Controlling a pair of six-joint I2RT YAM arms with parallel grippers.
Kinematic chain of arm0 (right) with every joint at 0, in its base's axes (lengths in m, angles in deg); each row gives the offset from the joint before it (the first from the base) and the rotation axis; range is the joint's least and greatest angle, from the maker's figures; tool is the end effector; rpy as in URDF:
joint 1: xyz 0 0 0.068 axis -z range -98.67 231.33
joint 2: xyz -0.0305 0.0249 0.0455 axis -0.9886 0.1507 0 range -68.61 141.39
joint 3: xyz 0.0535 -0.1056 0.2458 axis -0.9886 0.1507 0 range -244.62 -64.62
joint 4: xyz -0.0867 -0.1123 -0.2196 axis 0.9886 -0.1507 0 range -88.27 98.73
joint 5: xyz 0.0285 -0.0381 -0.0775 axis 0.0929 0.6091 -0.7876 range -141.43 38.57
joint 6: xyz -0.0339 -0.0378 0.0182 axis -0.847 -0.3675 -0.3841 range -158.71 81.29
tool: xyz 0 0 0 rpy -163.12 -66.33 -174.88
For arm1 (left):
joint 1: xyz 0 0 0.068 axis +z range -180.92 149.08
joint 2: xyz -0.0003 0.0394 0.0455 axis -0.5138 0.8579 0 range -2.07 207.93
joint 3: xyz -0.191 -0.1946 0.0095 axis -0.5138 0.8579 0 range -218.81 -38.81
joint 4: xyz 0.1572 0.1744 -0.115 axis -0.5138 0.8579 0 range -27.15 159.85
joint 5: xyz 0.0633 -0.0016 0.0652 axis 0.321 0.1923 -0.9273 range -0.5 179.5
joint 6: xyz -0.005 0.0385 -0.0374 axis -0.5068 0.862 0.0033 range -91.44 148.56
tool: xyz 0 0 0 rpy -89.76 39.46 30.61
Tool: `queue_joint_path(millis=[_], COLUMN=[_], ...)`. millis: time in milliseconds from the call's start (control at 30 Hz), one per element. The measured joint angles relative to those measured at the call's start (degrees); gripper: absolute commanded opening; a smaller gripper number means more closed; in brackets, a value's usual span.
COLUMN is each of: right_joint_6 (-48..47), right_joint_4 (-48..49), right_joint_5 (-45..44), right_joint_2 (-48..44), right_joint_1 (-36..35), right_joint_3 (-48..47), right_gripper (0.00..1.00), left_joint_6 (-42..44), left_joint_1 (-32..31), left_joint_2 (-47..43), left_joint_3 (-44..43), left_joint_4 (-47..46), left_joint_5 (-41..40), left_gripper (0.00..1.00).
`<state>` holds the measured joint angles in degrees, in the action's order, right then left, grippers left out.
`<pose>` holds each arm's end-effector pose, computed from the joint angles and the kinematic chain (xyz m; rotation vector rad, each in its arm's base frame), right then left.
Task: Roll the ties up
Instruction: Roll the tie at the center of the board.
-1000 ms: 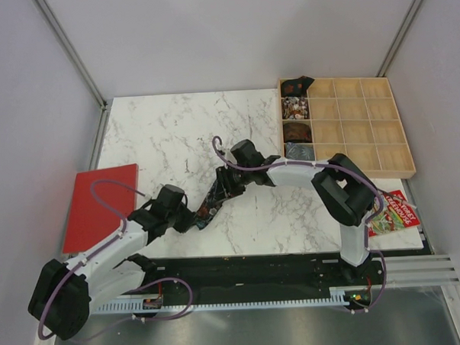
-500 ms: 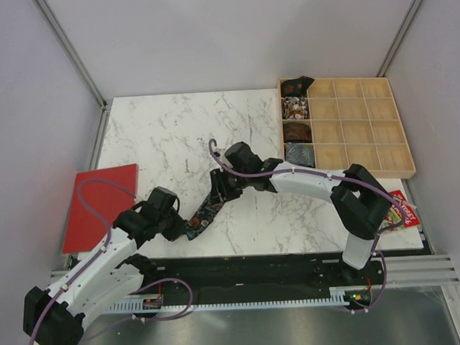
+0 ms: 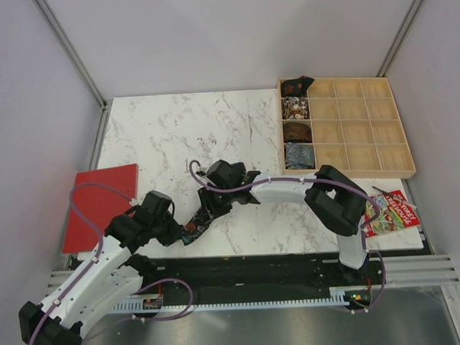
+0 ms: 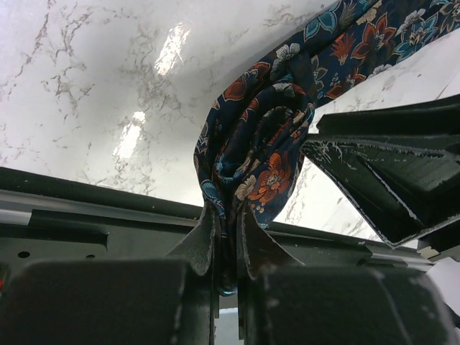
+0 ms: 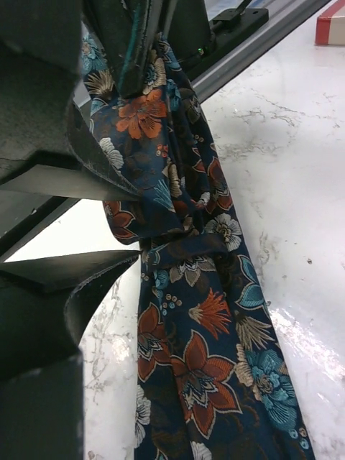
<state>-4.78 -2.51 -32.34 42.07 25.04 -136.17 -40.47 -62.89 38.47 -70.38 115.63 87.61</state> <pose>0.2178 0.3473 0.1695 -0.6848 2.6197 1.0109 0.1046 -0.0638 0.2096 -0.8876 2.6121 -0.5067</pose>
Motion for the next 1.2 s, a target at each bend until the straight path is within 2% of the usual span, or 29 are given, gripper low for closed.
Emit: queue_joint_path(millis=[467, 800, 1200], right_joint_6=[0.9, 1.0, 0.8], right_joint_4=[-0.4, -0.4, -3.5], right_joint_5=[-1.4, -1.6, -2.2], right_joint_2=[5.8, 7.5, 8.9], right_joint_1=[-2.6, -2.9, -0.8], right_joint_3=[-6.5, -8.7, -9.2], right_gripper=[0.41, 0.42, 0.44], left_joint_6=[3.7, 9.6, 13.1], left_joint_1=[1.1, 4.2, 5.0], left_joint_2=[3.5, 13.3, 24.0], left_joint_3=[-4.6, -10.4, -11.0], left_joint_4=[1.6, 0.0, -8.2], left_joint_5=[0.5, 2.4, 5.6], left_gripper=[0.02, 0.02, 0.02])
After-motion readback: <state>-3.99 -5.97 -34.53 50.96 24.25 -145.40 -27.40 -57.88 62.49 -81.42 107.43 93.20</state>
